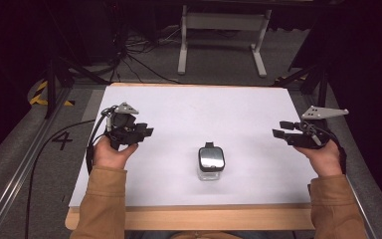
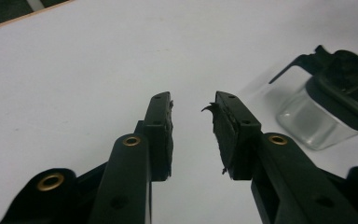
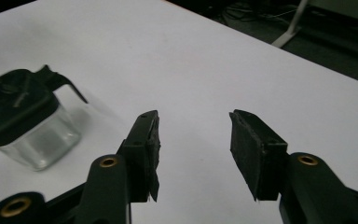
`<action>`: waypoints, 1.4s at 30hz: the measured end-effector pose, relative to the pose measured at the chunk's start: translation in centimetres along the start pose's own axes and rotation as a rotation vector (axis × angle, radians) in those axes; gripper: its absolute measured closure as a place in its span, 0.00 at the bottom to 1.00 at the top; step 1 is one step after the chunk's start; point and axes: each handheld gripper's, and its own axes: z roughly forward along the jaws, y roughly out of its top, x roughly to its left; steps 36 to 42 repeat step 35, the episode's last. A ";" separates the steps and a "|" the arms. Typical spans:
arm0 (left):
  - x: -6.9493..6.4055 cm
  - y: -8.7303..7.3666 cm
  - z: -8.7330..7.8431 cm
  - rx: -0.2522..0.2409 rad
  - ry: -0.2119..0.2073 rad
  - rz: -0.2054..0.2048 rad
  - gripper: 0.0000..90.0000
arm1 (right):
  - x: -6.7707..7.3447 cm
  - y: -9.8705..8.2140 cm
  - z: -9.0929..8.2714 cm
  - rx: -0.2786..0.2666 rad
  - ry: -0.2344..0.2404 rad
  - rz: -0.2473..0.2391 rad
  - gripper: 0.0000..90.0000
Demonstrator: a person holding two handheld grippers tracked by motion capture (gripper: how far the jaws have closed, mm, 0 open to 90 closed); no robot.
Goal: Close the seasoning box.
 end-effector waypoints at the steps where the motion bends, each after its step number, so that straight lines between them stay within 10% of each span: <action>1: 0.3 -0.3 0.3 -0.002 0.005 0.000 0.74 | -0.3 -0.3 0.0 0.000 -0.016 -0.004 0.56; 17: 2.9 -2.6 3.9 0.069 0.002 -0.041 0.71 | -3.9 -4.7 3.6 0.112 -0.043 0.088 0.54; 27: 2.5 -2.5 4.5 0.085 -0.011 -0.029 0.68 | -3.7 -6.3 6.6 0.190 -0.032 0.098 0.53; 42: 2.1 -2.4 4.6 0.073 -0.026 -0.007 0.65 | -3.4 -6.0 6.5 0.166 -0.037 0.094 0.48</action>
